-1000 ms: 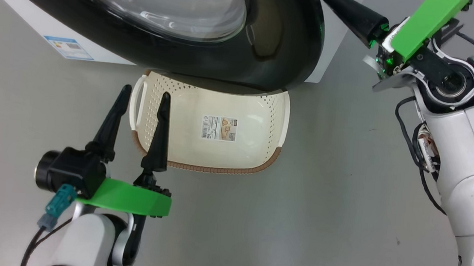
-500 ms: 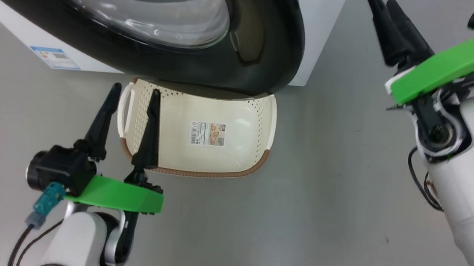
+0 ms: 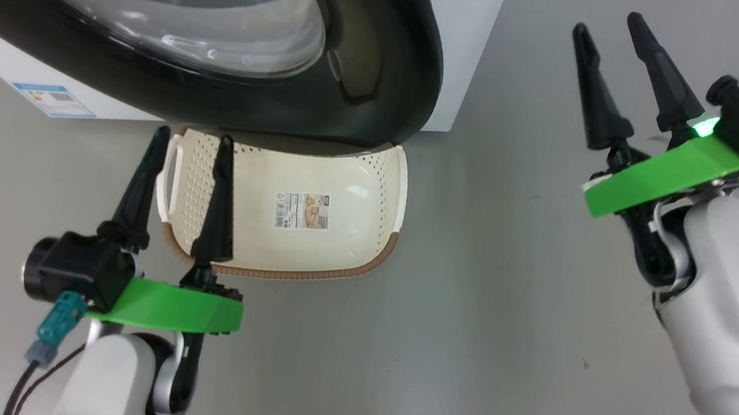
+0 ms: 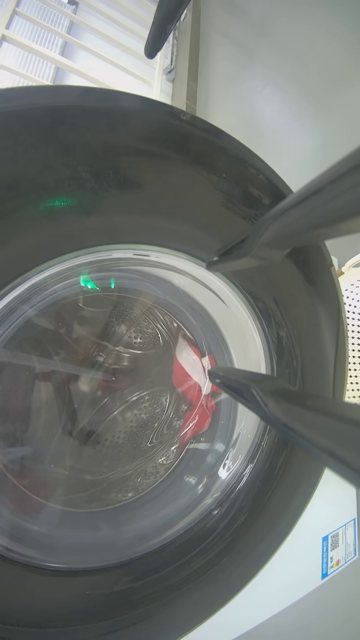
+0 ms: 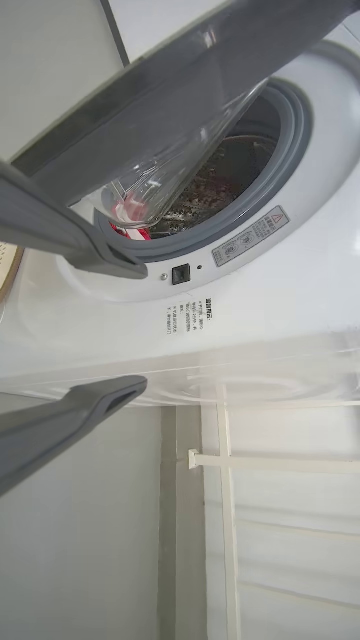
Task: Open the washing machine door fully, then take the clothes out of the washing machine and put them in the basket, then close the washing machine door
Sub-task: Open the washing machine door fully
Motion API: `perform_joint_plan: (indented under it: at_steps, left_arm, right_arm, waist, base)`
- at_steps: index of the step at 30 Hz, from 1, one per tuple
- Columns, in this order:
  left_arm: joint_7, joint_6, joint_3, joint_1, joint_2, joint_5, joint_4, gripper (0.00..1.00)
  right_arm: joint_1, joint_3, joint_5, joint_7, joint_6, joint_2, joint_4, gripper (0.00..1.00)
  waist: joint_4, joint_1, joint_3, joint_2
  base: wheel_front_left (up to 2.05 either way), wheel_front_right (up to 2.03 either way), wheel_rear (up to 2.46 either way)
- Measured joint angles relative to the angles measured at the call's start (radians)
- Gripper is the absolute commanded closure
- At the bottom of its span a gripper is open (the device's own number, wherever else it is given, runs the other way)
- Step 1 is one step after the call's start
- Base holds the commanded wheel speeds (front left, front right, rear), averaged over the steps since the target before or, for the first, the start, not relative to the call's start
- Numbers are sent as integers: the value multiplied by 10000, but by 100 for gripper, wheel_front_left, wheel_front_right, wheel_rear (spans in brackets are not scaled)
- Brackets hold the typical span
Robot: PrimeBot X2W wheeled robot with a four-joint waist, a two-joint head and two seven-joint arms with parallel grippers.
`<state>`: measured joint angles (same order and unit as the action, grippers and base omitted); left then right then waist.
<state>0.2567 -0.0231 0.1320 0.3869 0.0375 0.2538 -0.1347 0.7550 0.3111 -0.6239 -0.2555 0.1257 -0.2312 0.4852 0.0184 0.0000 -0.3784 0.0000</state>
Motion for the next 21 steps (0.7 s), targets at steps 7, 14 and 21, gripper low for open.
perform_joint_plan:
  at_steps: [7, 14, 21]
  left_arm:
    - [0, -42, -165, 1, -4, -169, 230, 0]
    - [0, -119, -186, -13, -15, -199, 458, 0]
    - [0, -134, -199, -75, -21, -261, 587, 0]
  right_arm:
    - [-1324, -1505, 2786, 0, 0, 974, -1724, 0]
    - [-2604, -2069, 3758, -2, 2, 1521, -2882, 0]
    - [-3364, -2157, 3931, -2, 2, 1708, -3173, 0]
  waist:
    - [-60, 0, -74, 0]
    - [18, 1, -83, 0]
    - [1, 0, -160, 0]
  base:
    - [0, 0, 0]
    - [0, 0, 0]
    - [0, 0, 0]
